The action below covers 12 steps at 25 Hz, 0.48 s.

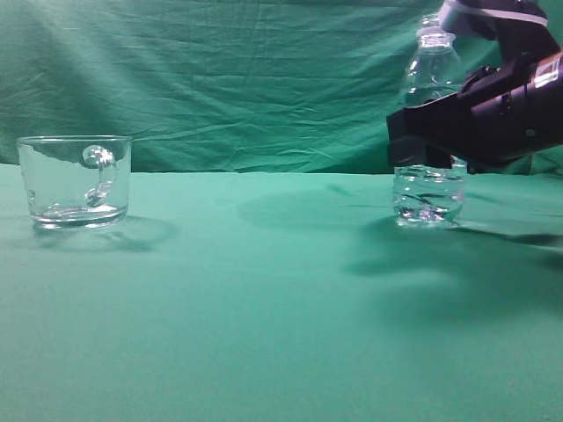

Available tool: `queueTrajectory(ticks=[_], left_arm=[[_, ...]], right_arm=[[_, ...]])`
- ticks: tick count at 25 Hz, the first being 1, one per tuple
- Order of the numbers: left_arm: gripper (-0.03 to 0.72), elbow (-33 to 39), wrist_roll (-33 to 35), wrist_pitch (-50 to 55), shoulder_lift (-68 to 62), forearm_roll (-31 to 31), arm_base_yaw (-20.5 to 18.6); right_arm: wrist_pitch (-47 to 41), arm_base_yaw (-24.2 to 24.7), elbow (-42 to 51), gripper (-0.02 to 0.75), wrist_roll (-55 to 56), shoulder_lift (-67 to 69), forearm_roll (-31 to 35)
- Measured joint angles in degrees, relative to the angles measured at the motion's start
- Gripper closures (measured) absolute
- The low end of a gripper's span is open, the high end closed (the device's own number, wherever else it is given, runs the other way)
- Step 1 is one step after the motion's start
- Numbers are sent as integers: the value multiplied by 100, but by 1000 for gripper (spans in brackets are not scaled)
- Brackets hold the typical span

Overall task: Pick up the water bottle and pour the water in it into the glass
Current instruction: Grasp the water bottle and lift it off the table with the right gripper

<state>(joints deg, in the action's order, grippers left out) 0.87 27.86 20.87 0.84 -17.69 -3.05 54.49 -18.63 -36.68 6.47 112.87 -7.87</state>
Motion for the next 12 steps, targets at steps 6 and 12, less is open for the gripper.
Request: queueTrajectory(ticks=[6, 12], left_arm=[[688, 0, 0, 0, 0, 0, 0], [688, 0, 0, 0, 0, 0, 0]], right_arm=[[-177, 0, 0, 430, -188, -388, -216], [-843, 0, -3, 430, -223, -1008, -403]])
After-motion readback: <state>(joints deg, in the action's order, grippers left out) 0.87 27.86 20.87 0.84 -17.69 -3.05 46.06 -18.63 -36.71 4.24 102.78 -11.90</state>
